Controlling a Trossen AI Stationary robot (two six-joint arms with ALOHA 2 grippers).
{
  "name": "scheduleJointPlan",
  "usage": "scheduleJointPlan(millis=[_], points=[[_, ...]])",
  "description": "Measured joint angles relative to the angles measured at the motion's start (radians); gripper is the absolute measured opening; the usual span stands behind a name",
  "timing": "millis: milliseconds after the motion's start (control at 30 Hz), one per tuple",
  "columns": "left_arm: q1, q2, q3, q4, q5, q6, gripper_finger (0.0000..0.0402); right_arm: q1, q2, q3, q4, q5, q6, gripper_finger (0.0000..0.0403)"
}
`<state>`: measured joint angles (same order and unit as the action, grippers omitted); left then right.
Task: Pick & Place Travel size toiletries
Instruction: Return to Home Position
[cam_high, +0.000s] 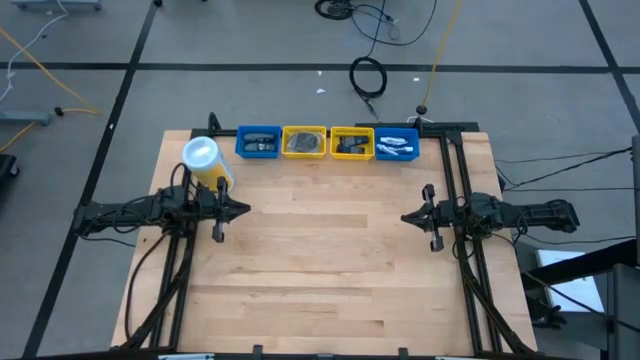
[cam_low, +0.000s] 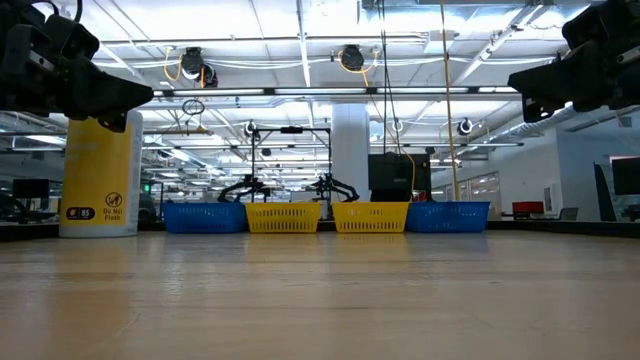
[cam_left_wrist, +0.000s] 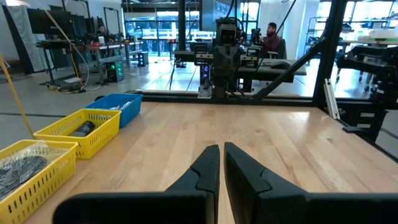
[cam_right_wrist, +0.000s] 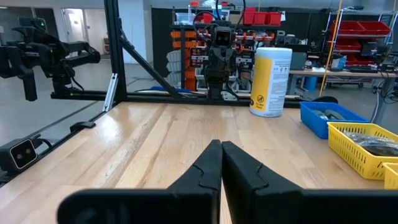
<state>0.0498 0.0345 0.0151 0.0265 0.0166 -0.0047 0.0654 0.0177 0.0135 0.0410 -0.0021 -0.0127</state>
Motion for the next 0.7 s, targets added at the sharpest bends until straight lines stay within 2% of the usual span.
scheduleJointPlan(millis=[500, 700], points=[[-0.024, 0.0, 0.002, -0.01, 0.0, 0.002, 0.0025, 0.0, 0.0, 0.0, 0.003, 0.001, 0.0, 0.0003], [-0.03, 0.0, 0.002, -0.013, -0.017, -0.006, 0.0004, 0.0, 0.0, 0.0, 0.003, 0.001, 0.0, 0.0002]])
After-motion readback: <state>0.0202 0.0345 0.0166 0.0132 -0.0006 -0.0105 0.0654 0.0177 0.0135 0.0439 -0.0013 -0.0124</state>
